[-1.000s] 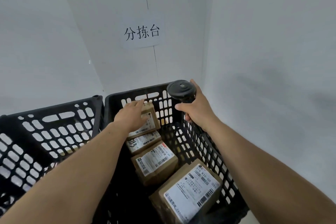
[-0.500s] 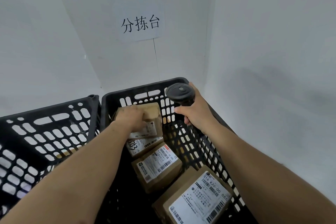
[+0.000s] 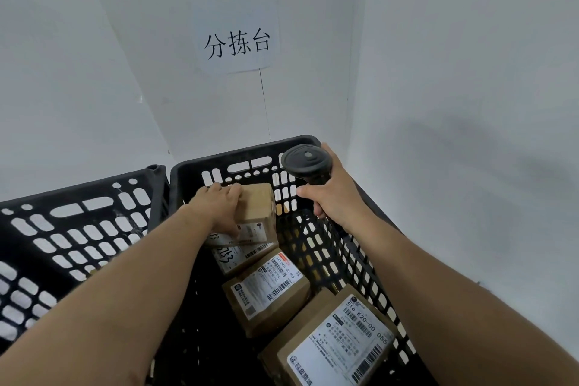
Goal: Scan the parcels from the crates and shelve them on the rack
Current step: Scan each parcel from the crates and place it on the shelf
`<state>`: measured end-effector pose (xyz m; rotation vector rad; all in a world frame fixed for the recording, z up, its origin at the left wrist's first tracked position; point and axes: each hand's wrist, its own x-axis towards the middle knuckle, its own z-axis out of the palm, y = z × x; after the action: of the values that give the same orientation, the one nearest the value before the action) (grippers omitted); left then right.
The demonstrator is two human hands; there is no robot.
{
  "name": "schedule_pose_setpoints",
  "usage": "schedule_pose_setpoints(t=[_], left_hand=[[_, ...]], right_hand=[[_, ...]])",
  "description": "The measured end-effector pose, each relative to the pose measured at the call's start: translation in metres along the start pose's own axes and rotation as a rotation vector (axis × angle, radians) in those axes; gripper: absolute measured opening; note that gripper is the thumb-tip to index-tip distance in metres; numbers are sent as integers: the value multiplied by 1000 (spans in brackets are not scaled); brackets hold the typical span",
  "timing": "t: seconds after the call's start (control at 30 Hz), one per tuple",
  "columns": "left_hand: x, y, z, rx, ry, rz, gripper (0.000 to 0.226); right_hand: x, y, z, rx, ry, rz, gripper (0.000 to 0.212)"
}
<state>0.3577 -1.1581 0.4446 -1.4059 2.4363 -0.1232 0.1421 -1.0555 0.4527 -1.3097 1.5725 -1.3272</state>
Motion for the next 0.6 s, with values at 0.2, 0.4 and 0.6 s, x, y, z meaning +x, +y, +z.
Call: schedule_pose_setpoints(t=[0.2, 0.4, 0.6], left_hand=[[4, 1, 5, -47, -33, 28, 95], [9, -1, -1, -52, -121, 26, 124], [19, -8, 0, 115, -20, 103, 118]], right_hand=[[-12, -7, -3, 16, 5, -13, 99], [-21, -12, -5, 2, 21, 9, 101], [-25, -13, -3, 0, 38, 14, 100]])
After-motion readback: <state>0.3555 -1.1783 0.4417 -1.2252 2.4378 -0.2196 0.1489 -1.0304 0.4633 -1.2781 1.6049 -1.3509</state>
